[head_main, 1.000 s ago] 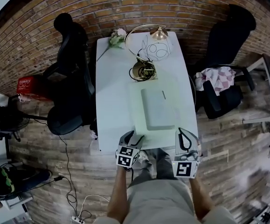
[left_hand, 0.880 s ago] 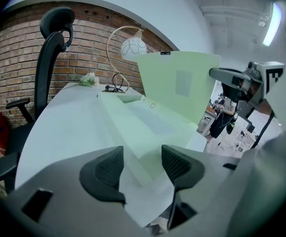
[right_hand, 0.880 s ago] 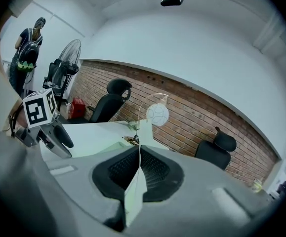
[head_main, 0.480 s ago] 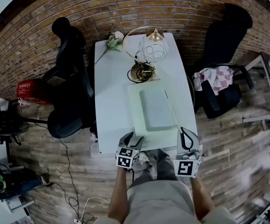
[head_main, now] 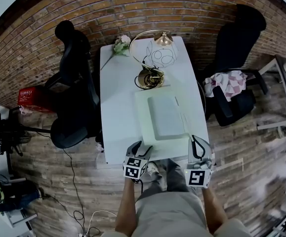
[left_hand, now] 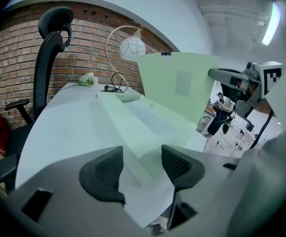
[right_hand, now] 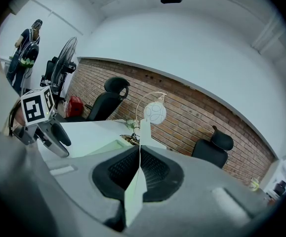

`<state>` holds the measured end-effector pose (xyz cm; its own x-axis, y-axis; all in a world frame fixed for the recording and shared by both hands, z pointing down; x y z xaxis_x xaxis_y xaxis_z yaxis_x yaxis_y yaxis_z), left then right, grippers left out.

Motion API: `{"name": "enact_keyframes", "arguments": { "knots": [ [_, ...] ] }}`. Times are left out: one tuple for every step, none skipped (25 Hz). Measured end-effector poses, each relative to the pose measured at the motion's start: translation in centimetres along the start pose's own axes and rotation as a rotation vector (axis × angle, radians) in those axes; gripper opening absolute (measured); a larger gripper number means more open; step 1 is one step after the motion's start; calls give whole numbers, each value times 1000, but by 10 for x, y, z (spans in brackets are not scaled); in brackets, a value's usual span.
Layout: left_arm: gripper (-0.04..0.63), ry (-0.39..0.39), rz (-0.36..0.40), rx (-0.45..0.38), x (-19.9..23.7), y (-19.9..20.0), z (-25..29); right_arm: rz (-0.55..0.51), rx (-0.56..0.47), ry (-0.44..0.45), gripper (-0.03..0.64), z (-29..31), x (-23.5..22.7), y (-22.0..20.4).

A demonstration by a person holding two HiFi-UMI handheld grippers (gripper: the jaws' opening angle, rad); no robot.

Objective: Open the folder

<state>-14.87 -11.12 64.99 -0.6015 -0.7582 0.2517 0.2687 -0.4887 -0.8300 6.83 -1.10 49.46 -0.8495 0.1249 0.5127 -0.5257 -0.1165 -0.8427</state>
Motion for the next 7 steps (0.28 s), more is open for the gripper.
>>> {"name": "enact_keyframes", "arguments": {
  "knots": [
    [232,1,4,2,0,0,0,1,0,-1,11,0,0,0],
    [232,2,8,5,0,0,0,1,0,-1,11,0,0,-1],
    [232,3,12,8,0,0,1,4,1,-1,11,1,1,-1],
    [232,4,15,11,0,0,1,9,2,-3,11,0,1,-2],
    [232,3,17,14,0,0,1,16,1,-4,11,0,1,-2],
    [232,2,19,16,-1,0,1,21,-1,-7,11,-1,1,-3],
    [232,1,21,19,-1,0,1,27,-3,-9,11,-1,2,-3]
  ]
}}
Point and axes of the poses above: the fingertips, and each gripper's own axes: z forward along the fingers, x to its left, y out of its top, the point moved 9 cm from there along -z, backward along the fingers, and after that the axes turned 11 degrees about -x, right-handed, at the moved point
